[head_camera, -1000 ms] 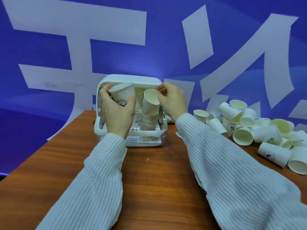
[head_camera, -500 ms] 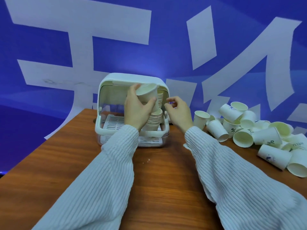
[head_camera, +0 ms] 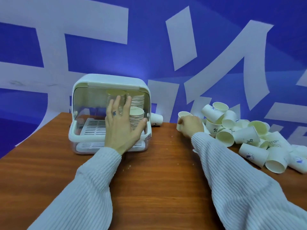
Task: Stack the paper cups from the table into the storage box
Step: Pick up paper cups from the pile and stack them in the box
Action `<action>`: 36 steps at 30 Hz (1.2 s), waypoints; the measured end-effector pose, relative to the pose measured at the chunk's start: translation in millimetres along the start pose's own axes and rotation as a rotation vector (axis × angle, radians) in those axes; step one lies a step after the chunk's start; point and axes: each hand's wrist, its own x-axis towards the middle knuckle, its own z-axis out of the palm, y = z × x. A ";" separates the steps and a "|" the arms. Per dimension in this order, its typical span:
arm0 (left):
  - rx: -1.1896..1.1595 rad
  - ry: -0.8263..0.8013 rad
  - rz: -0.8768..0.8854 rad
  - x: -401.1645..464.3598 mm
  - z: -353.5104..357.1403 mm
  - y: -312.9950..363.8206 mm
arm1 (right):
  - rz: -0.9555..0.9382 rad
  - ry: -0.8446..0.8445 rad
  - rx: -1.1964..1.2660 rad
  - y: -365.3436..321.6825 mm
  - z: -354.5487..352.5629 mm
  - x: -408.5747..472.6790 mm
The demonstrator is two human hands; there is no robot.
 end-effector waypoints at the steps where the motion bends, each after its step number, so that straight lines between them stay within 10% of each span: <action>1: -0.010 0.064 0.043 0.0 -0.4 2.0 | 0.021 0.066 0.098 -1.4 -5.3 -3.2; 5: -0.034 0.215 0.335 -1.9 1.5 18.1 | 0.000 0.287 0.867 -30.5 -49.7 -38.4; 11: -0.022 -0.096 0.245 -6.7 0.8 46.2 | -0.425 0.033 1.340 -61.6 -92.7 -95.0; 16: -0.232 0.016 -0.030 -2.8 -15.8 41.3 | -0.108 0.171 1.003 -62.4 -46.9 -40.1; 21: -0.295 0.078 -0.133 4.9 -25.1 33.0 | -0.231 -0.140 0.389 -79.3 16.3 4.2; 28: -0.366 0.166 -0.164 10.1 -27.7 22.6 | -0.338 0.006 -0.072 -79.5 50.8 20.5; 32: -0.434 0.185 -0.202 12.0 -32.8 21.7 | -0.267 0.029 -0.021 -63.0 36.8 8.7; 36: -0.540 0.228 -0.227 15.2 -42.5 20.1 | 0.052 0.294 0.715 -56.6 -10.5 -15.7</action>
